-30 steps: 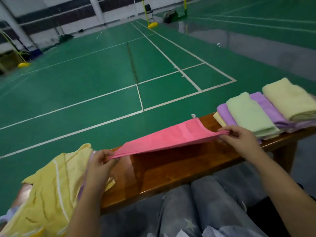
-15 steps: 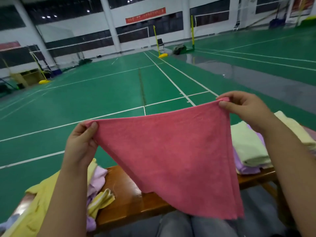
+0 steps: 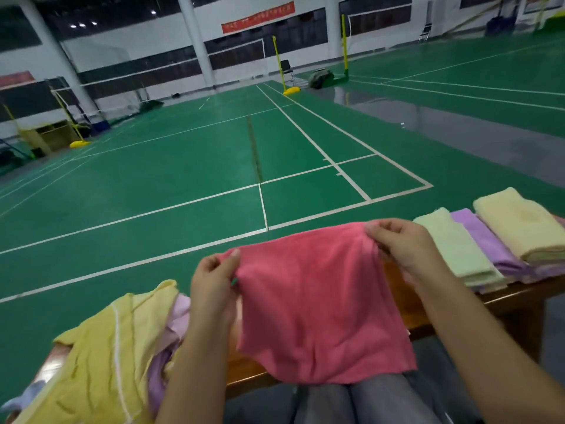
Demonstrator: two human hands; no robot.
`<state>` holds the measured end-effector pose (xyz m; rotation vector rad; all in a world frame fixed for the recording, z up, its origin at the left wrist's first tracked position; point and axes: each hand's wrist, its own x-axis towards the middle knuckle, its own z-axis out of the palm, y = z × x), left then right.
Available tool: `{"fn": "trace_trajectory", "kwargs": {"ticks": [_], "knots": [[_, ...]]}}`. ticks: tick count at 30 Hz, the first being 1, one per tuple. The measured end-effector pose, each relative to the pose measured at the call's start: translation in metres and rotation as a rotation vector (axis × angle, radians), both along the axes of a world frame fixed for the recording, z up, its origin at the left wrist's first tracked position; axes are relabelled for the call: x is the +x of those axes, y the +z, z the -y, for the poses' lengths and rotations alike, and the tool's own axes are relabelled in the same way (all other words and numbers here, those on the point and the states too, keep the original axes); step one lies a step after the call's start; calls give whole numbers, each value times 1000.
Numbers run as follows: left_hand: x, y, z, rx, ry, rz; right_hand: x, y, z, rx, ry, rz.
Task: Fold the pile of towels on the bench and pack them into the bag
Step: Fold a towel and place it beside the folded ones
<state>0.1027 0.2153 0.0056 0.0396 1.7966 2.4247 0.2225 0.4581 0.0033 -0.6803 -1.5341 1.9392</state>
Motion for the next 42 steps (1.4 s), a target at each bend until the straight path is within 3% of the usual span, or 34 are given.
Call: {"fn": "trace_trajectory", "kwargs": {"ticks": [6, 12, 24, 31, 42], "knots": [[68, -13, -44, -168, -152, -134, 15, -21, 68, 316, 78, 45], [93, -11, -55, -165, -255, -165, 31, -9, 83, 523, 79, 66], [94, -10, -50, -283, -205, -310, 31, -9, 93, 818, 87, 219], [94, -11, -50, -422, -185, -405, 31, -11, 94, 876, 64, 214], [104, -6, -44, -423, -275, -492, 37, -6, 97, 820, 58, 154]]}}
